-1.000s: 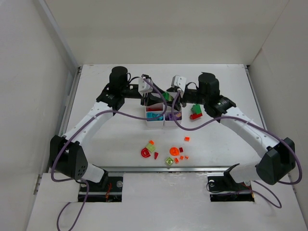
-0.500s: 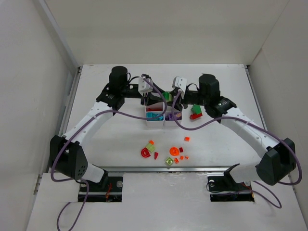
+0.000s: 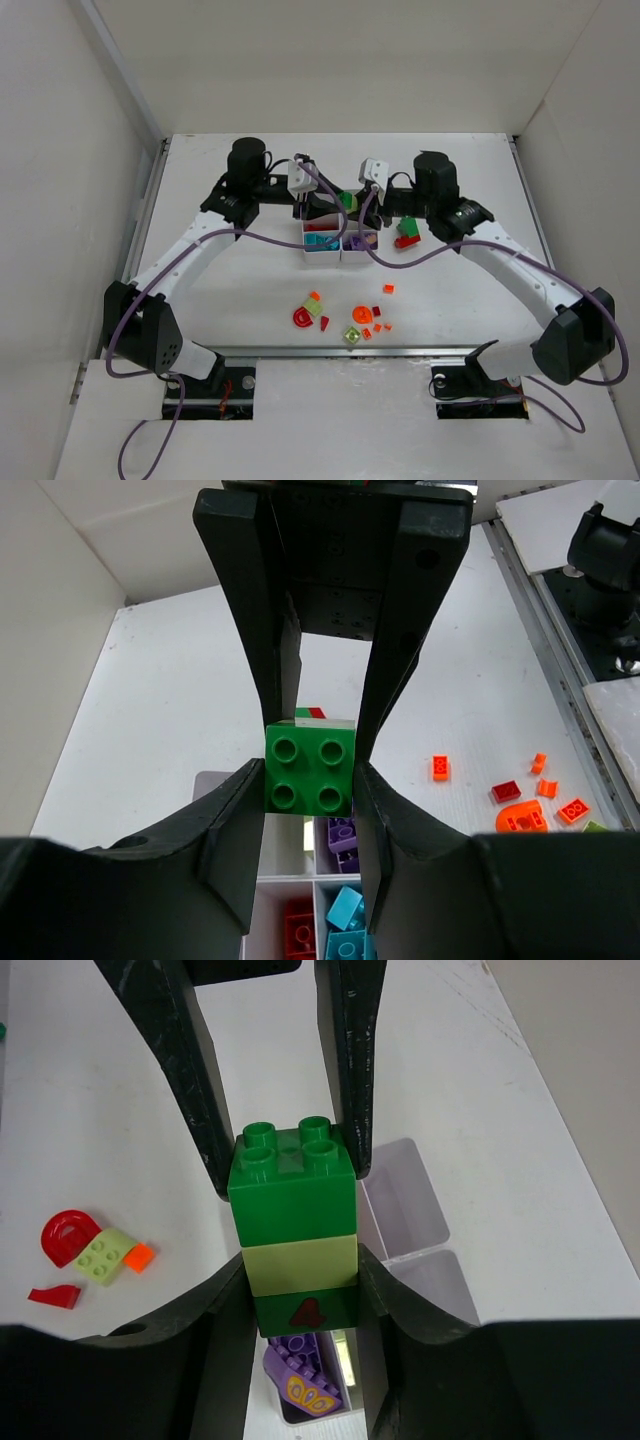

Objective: Sort the legos into containers by color

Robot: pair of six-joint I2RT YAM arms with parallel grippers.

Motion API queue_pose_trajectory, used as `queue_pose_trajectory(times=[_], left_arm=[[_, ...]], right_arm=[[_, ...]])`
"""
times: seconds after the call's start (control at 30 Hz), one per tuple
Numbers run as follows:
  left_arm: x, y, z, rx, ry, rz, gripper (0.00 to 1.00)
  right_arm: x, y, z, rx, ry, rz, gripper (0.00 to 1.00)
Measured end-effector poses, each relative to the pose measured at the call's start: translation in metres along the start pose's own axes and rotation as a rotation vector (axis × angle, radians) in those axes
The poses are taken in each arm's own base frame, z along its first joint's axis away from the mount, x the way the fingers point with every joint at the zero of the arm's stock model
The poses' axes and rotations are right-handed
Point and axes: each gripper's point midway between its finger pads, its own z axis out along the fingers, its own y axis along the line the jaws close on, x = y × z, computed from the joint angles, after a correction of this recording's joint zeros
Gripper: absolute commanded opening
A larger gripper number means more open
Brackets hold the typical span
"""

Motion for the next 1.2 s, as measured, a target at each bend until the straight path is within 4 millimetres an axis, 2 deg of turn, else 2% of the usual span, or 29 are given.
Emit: queue_pose_trajectory(times=[0.07,0.2,0.43,0.57,0.63,0.93,1.07,1.2], left_arm=[[0.0,0.0,0.0,-0.002,0.001,-0.001,0.0],[0.005,0.003,0.001,-0.009,0.01,-0.019,0.0],[0.028,0.008,0.004,-0.016,0.037,-0.097,0.0],[0.025,0.022,-0.005,-0.058,0.036,-0.079,0.0],[0.024,0.028,-0.01,-0.077,0.034,-0.074,0.0],[0.026,0.041,-0.015,-0.139,0.05,-0.059,0.0],[0.048,0.065,-0.02,-0.256,0.122,-0.031,0.0],[0.102,0.094,-0.026,-0.366,0.261,-0.008,0.0]], right_arm=[[0.002,0.0,0.0,-0.01,-0.001,0.0,0.0],[0.011,-0.003,0.0,-0.034,-0.003,0.015,0.0],[0.039,-0.003,0.005,-0.067,0.028,0.074,0.0],[0.076,-0.002,-0.004,-0.044,0.123,0.162,0.0],[0.089,-0.002,-0.007,-0.034,0.158,0.191,0.0],[0.096,-0.003,-0.009,-0.022,0.186,0.208,0.0],[0.095,-0.008,-0.009,-0.004,0.194,0.202,0.0],[0.091,-0.013,-0.009,0.009,0.191,0.193,0.0]])
